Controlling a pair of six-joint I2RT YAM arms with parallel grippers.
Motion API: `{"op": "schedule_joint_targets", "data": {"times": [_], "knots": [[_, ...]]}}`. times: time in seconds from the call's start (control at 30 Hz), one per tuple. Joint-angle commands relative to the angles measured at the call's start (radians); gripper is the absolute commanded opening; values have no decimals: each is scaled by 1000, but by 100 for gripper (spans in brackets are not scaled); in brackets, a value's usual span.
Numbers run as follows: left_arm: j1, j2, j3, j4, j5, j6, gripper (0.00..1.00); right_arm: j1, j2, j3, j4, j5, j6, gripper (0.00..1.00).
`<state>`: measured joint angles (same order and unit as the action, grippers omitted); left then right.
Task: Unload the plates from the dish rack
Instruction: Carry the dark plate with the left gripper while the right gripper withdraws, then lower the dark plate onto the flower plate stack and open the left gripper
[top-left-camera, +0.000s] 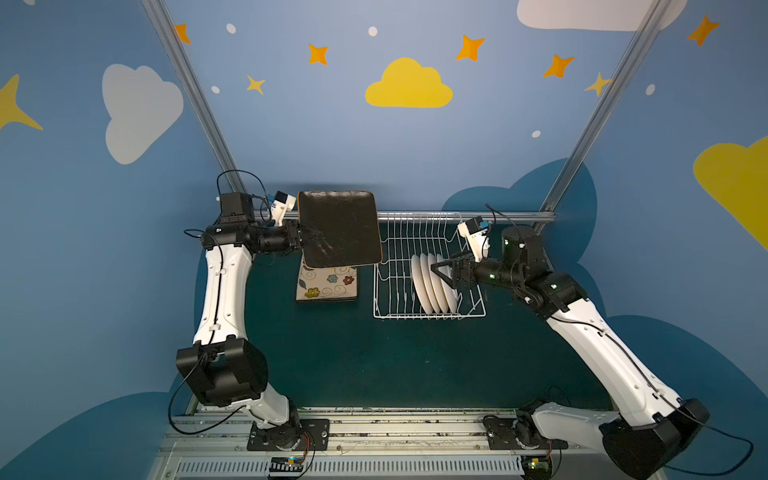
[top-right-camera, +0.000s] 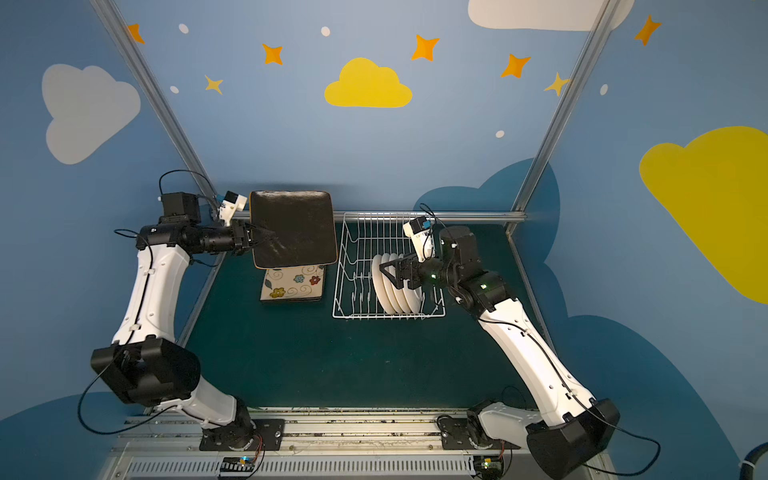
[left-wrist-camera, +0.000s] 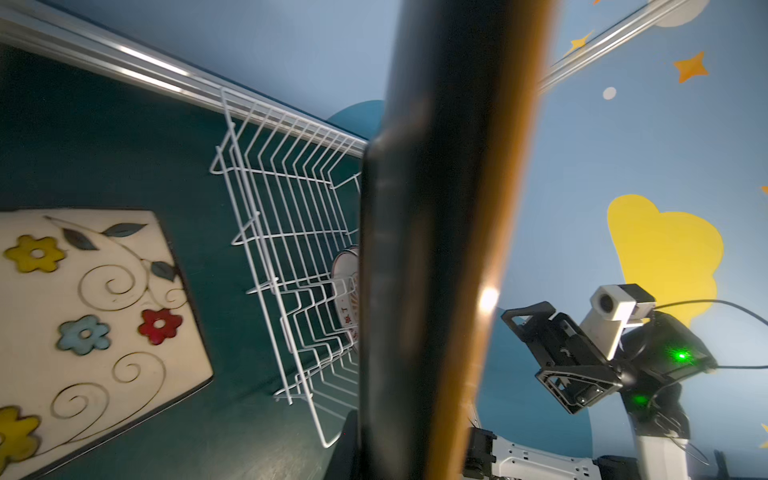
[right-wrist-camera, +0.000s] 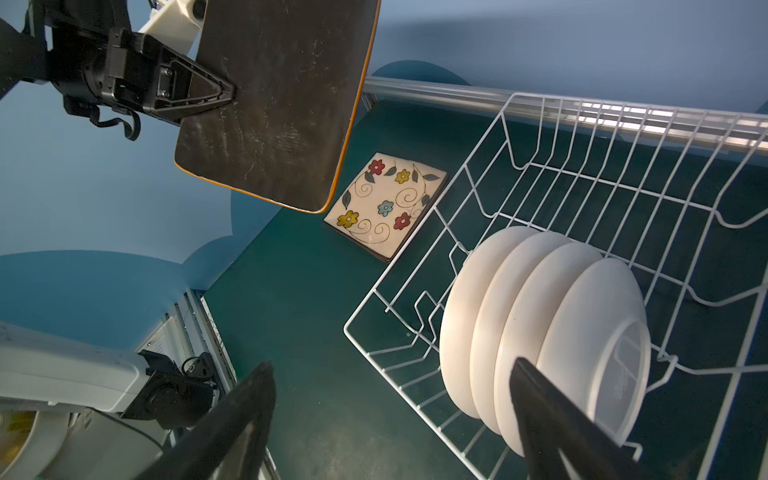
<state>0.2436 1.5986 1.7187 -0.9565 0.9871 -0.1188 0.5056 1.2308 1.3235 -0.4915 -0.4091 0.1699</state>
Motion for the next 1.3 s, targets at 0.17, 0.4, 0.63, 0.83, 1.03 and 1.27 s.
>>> {"op": "schedule_joint_targets", "data": {"times": [0.17, 0.4, 0.63, 0.83, 1.03, 1.27], "knots": [[71, 8, -107, 25, 17, 137, 3, 57, 61, 82, -84, 40, -80, 88], [90, 114, -76, -51, -87, 239, 3, 82, 73, 99, -91, 66, -67, 88], [94, 214, -48, -29, -88, 249, 3, 105, 88, 120, -126, 85, -53, 88], [100, 336, 27, -64, -58, 276, 3, 123, 101, 124, -133, 101, -41, 88], [101, 444, 101, -105, -78, 301, 3, 135, 137, 166, -191, 117, -42, 88], [104, 498, 111, -76, -20, 284, 3, 155, 155, 173, -220, 151, -48, 88]]}}
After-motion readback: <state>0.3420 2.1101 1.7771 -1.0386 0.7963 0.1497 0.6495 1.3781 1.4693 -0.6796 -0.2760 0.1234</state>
